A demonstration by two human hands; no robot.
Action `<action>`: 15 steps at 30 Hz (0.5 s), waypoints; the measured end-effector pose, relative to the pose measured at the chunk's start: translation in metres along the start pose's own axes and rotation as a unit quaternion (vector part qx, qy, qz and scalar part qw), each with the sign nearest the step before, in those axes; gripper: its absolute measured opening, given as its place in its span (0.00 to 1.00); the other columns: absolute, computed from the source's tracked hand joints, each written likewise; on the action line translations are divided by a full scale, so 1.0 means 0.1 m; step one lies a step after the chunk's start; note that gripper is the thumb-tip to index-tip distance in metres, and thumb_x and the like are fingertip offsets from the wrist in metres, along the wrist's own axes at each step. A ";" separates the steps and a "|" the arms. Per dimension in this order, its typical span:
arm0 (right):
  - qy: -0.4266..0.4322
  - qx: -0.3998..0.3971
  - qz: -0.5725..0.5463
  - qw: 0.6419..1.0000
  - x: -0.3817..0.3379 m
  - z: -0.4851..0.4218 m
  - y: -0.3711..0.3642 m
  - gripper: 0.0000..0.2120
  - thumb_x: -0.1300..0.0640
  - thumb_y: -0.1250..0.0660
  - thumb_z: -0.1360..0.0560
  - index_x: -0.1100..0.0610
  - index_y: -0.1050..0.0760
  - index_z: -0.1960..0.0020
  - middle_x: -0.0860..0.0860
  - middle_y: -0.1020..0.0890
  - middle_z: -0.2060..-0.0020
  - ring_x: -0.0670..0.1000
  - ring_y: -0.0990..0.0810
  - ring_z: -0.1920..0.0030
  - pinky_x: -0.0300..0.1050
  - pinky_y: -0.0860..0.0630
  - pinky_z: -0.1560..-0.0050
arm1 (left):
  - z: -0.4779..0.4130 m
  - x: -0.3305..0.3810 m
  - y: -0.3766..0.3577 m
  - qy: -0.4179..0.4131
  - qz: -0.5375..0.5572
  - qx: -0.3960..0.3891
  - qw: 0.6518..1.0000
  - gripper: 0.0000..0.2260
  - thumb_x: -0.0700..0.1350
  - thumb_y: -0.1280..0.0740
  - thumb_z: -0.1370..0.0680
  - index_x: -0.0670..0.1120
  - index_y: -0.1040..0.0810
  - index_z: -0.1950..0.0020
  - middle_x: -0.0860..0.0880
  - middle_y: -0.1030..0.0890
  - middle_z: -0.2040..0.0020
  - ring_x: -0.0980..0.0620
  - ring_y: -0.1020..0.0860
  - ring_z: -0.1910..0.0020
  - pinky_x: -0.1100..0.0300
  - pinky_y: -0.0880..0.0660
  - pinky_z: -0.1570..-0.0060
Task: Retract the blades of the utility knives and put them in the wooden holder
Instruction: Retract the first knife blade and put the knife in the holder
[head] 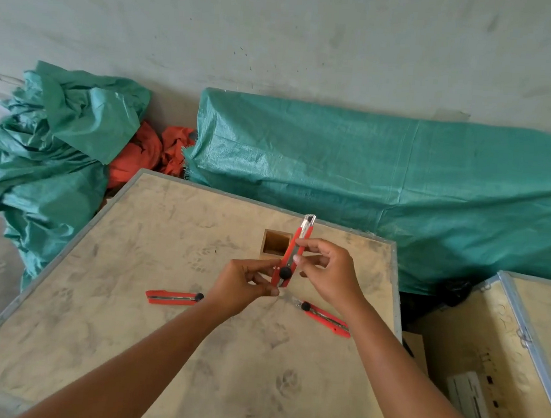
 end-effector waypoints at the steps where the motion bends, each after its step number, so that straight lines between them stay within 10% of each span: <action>1: 0.001 0.002 0.000 1.000 0.03 -0.13 0.00 0.15 0.60 0.24 0.26 0.45 0.16 0.43 0.44 0.14 0.46 0.51 0.14 0.45 0.60 0.15 0.45 | -0.14 -0.02 0.02 -0.004 0.001 0.002 1.000 0.25 0.35 0.22 0.32 0.52 0.19 0.38 0.53 0.14 0.51 0.53 0.14 0.58 0.62 0.22 0.44; 8: -0.011 0.073 0.002 0.997 0.36 -0.88 -0.15 0.16 0.65 0.22 0.28 0.53 0.15 0.43 0.53 0.13 0.47 0.51 0.13 0.50 0.53 0.13 0.51 | -1.00 -0.27 0.08 -0.001 -0.010 0.011 1.000 0.26 0.34 0.20 0.34 0.53 0.18 0.40 0.55 0.15 0.51 0.65 0.18 0.58 0.61 0.20 0.48; 15: -0.006 0.101 0.122 0.987 0.72 -1.10 -0.44 0.15 0.66 0.25 0.26 0.55 0.15 0.42 0.53 0.12 0.45 0.40 0.18 0.59 0.23 0.23 0.53 | -1.42 -0.73 -0.10 0.131 -0.159 0.027 0.978 0.45 0.45 0.21 0.30 0.45 0.44 0.20 0.44 0.32 0.24 0.42 0.32 0.26 0.50 0.29 0.32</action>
Point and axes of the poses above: each hand's wrist, its own z-axis away from the middle knuckle, its own y-axis out of the back of the hand, x = y × z, the point moved 3 cm from there along -z, towards the middle knuckle
